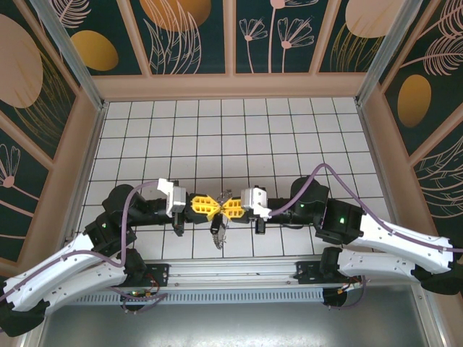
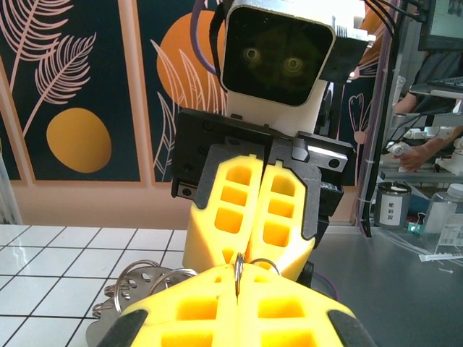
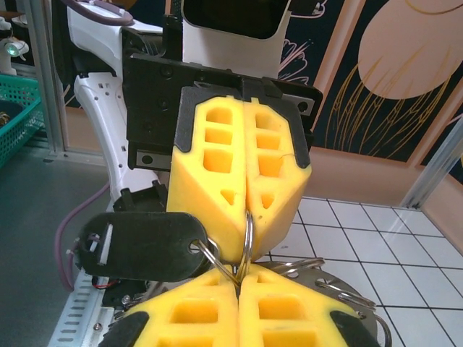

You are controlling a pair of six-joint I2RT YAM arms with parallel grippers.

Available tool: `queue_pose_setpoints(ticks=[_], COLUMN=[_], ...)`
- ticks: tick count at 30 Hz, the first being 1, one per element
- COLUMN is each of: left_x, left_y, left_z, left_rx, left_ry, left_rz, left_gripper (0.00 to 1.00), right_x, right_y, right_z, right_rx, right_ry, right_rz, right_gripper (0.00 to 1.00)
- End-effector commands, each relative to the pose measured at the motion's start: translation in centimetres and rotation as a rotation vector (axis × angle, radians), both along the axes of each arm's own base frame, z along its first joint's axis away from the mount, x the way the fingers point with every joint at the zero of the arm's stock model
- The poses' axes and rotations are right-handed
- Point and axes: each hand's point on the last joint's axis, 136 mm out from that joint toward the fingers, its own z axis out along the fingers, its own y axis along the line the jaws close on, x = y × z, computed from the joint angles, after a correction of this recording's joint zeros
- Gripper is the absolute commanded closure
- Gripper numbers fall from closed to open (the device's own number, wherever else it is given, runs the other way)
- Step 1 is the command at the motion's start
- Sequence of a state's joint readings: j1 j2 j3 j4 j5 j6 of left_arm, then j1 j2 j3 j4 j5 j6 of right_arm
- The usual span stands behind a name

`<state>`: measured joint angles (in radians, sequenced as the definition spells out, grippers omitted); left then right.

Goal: Put the keys on the keyring

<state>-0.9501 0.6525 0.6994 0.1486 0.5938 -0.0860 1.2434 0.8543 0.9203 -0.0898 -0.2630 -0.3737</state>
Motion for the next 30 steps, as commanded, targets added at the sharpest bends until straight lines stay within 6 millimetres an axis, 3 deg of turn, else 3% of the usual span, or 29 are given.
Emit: queue_pose_setpoints(ticks=[1,5,8,11,22,24,30], left_x=[-0.4,0.3,1.0,2.0,2.7,2.7,2.9], left_y=[0.0,-0.4,-0.4,0.1,-0.1,-0.1,-0.3], left_z=[1.2,-0.2,-1.4,-2.3,-4.4,-3.6,-4.1], left_rx=[-0.015,0.081,0.164,0.233,0.399,0.394,0.441], left_ry=[-0.024,0.004,0.024,0.034,0.056,0.041,0.036], left_rz=[-0.016,0.012,0.047,0.115,0.129,0.127,0.124], left_gripper=[1.0,0.99,0.87,0.83,0.83,0.83,0.83], right_x=[1.1,2.5,3.0,3.7,4.5,4.5,3.8], right_y=[-0.1,-1.0,-1.6,-2.0,-1.1,-1.1,-1.0], right_z=[1.1,1.2,1.2,0.4,-3.6,-3.7,-3.2], right_rx=[0.039,0.024,-0.01,-0.073,-0.26,-0.272,-0.27], right_ry=[-0.047,-0.071,-0.087,-0.106,-0.122,-0.122,-0.125], right_rz=[-0.061,-0.157,-0.192,-0.232,-0.241,-0.238,-0.196], right_gripper=[1.0,1.0,1.0,1.0,1.0,1.0,1.0])
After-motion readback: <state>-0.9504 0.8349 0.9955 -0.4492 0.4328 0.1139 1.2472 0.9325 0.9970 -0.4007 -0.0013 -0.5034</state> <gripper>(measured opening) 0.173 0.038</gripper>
